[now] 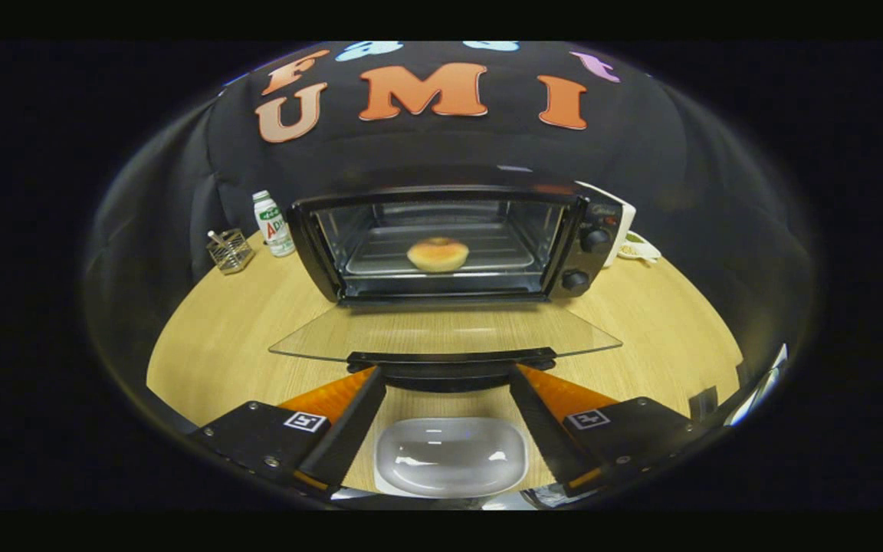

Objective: Open the toaster oven, put the food inside, and close the toaster oven door.

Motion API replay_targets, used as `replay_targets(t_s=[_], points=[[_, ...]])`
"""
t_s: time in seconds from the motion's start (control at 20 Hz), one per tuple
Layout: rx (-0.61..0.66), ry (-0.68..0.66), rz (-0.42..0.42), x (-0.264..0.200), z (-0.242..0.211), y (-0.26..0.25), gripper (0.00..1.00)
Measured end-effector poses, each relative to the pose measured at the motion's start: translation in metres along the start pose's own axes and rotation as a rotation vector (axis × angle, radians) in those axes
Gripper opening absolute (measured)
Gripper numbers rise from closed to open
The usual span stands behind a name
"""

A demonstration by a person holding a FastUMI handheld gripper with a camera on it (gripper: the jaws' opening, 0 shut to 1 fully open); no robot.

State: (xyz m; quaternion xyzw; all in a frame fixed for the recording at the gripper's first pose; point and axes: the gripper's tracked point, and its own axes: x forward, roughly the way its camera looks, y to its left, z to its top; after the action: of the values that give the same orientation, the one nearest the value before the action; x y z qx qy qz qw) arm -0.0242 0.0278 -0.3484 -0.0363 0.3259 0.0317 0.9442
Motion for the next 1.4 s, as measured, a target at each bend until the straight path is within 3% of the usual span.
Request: replay_targets(t_s=[0.9, 1.15, 1.4], points=[[0.021, -0.179, 0.003, 0.03, 0.121, 0.006, 1.0], [0.028, -0.204, 0.01, 0.018, 0.14, 0.011, 1.0], [0.02, -0.295, 0.015, -0.022, 0.192, 0.01, 1.0]])
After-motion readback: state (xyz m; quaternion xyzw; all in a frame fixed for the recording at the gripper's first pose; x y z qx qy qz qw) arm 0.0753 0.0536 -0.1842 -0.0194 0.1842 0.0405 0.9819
